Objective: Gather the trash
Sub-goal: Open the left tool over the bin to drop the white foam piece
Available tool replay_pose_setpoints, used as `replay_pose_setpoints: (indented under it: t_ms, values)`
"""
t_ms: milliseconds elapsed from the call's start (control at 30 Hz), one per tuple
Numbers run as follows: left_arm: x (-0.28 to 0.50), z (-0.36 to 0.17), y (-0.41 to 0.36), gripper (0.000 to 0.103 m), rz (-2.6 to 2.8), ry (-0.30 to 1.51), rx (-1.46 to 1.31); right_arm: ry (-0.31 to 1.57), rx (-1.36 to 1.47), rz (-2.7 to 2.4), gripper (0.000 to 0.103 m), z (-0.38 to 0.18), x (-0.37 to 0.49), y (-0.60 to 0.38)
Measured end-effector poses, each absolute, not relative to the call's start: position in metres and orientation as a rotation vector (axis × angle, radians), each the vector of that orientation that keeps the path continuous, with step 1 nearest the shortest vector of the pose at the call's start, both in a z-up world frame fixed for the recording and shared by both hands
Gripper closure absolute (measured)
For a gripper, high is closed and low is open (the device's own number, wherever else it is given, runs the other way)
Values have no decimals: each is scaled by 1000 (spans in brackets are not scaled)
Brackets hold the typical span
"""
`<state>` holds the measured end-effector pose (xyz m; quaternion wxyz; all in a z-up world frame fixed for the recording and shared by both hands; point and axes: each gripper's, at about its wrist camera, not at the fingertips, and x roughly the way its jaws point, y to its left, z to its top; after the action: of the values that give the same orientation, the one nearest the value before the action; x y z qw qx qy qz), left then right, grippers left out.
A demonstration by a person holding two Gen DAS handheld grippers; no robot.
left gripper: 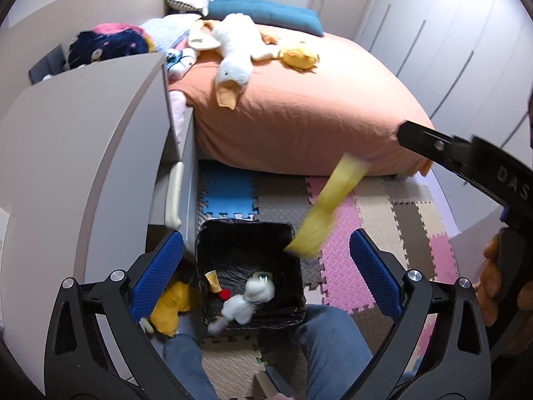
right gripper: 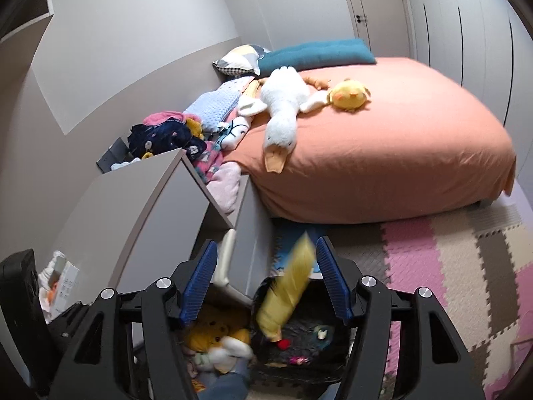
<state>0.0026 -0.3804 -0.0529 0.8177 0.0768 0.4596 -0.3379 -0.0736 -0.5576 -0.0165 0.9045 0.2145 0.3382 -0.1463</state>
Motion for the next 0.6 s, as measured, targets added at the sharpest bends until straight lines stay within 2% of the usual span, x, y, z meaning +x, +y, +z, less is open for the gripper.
replay_pose_setpoints:
  t_ms: [167,600]
  values:
    - [5,-47,-375,6,-704,979,137,696,456,-289,37,-16,-74,-558]
    - [0,-40,-357,6,-671,928,197,699,434,-241,37,-12,-65,-536]
